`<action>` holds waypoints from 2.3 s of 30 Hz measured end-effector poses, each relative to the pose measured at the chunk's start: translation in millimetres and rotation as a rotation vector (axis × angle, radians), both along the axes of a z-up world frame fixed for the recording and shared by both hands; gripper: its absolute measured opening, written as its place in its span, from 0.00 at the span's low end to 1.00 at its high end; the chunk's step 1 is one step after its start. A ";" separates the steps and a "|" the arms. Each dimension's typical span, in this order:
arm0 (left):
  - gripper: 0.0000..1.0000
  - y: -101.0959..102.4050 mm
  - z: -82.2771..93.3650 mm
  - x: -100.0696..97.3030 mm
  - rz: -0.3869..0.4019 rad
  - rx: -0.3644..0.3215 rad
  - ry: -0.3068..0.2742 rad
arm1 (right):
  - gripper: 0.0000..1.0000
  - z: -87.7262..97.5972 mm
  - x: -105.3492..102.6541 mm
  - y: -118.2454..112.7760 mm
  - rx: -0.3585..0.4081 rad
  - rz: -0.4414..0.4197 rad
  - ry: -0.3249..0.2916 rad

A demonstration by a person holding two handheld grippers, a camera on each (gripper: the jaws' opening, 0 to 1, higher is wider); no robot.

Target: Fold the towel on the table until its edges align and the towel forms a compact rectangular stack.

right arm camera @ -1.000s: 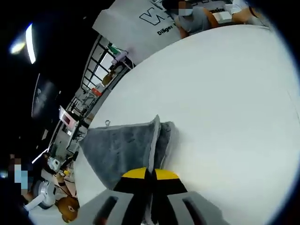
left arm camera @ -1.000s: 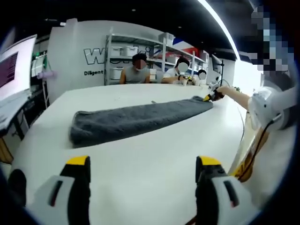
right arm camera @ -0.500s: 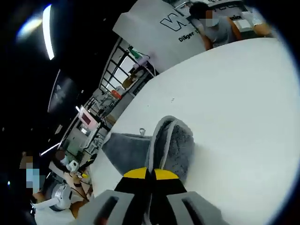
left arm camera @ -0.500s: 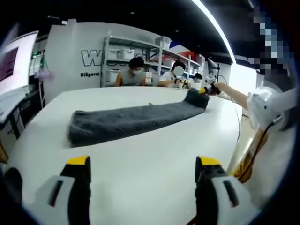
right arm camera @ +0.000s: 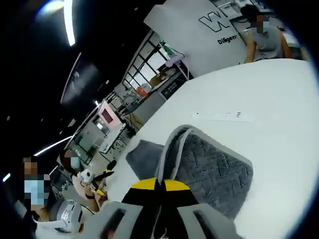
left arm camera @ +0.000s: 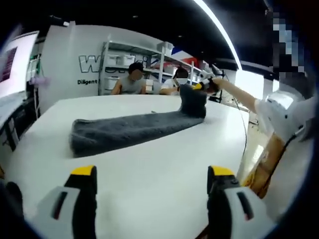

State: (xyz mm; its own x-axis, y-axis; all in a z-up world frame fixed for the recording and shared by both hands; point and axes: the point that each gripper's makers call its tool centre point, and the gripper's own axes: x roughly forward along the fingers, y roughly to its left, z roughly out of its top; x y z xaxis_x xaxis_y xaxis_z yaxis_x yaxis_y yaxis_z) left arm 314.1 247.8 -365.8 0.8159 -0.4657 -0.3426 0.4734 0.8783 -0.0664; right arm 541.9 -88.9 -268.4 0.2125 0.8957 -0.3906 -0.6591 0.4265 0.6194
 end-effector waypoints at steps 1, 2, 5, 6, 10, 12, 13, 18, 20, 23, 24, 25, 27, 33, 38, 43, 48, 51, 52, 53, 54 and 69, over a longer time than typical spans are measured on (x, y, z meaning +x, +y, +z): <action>0.96 2.6 0.2 0.8 0.000 0.005 -0.001 | 0.03 1.3 -0.3 6.2 -0.001 0.010 -0.002; 0.96 5.3 0.8 1.5 -0.001 0.006 -0.003 | 0.03 2.6 -0.2 18.0 0.000 0.020 0.000; 0.96 11.4 4.5 2.7 -0.010 -0.004 -0.014 | 0.03 3.9 -3.0 42.7 -0.006 0.053 -0.004; 0.96 13.5 5.8 2.8 -0.011 -0.003 -0.020 | 0.03 4.6 -4.2 54.2 -0.004 0.066 -0.005; 0.96 20.2 5.8 2.5 -0.009 0.007 -0.025 | 0.03 7.5 -6.5 85.4 0.008 0.102 0.000; 0.96 24.3 4.3 2.5 -0.004 0.014 -0.023 | 0.03 10.7 0.0 100.1 0.006 0.125 -0.001; 0.96 26.1 3.4 2.4 -0.002 0.019 -0.022 | 0.03 9.4 -6.1 111.0 0.006 0.133 -0.001; 0.96 32.8 2.0 0.7 0.007 0.018 -0.023 | 0.03 6.8 -8.4 149.5 0.001 0.166 0.001; 0.96 33.2 2.4 0.1 0.005 0.014 -0.026 | 0.03 4.8 -11.5 163.8 0.007 0.181 0.005; 0.96 35.0 1.1 -0.6 0.004 0.018 -0.024 | 0.03 -1.0 -21.5 187.2 0.010 0.205 0.013; 0.96 35.5 0.5 -0.8 0.003 0.018 -0.023 | 0.03 -1.9 -22.2 191.0 0.010 0.208 0.014; 0.96 36.2 -0.2 -0.8 0.003 0.017 -0.021 | 0.03 -3.8 -24.7 196.7 0.010 0.213 0.016; 0.96 37.7 -2.1 -1.2 0.007 0.019 -0.015 | 0.03 -4.9 -24.7 206.8 0.017 0.224 0.022; 0.97 45.3 -2.4 -0.1 0.026 0.023 -0.017 | 0.03 -8.1 -26.8 234.1 0.030 0.249 0.033; 0.97 56.1 -3.2 1.1 0.060 0.039 -0.016 | 0.03 -1.9 -25.8 252.8 0.054 0.279 0.038; 0.97 66.8 -6.4 1.4 0.094 0.052 -0.013 | 0.03 12.8 -23.8 269.4 0.089 0.308 0.032; 0.97 73.7 -10.2 0.7 0.119 0.060 -0.006 | 0.03 17.1 -28.8 291.4 0.095 0.324 0.025; 0.97 74.9 -9.7 -0.3 0.122 0.049 -0.009 | 0.03 16.5 -24.6 305.9 0.087 0.320 0.022; 0.97 75.3 -9.5 -0.8 0.123 0.049 -0.010 | 0.03 16.0 -23.9 309.5 0.086 0.320 0.023; 0.97 75.5 -9.4 -1.0 0.124 0.050 -0.010 | 0.03 14.2 -26.0 316.8 0.083 0.317 0.026; 0.97 76.3 -9.0 -2.0 0.126 0.050 -0.012 | 0.03 13.9 -26.1 318.7 0.083 0.317 0.027; 0.97 84.7 -14.1 -6.3 0.149 0.052 0.004 | 0.03 -39.7 -24.8 394.2 -0.161 0.349 0.006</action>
State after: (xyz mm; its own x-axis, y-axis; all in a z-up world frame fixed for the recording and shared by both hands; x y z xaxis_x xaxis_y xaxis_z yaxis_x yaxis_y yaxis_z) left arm 307.8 332.5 -379.9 0.8735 -0.3211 -0.3659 0.3373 0.9412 -0.0208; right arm 517.1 305.4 -308.1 -0.0972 0.8409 -0.5324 -0.7784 0.2692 0.5672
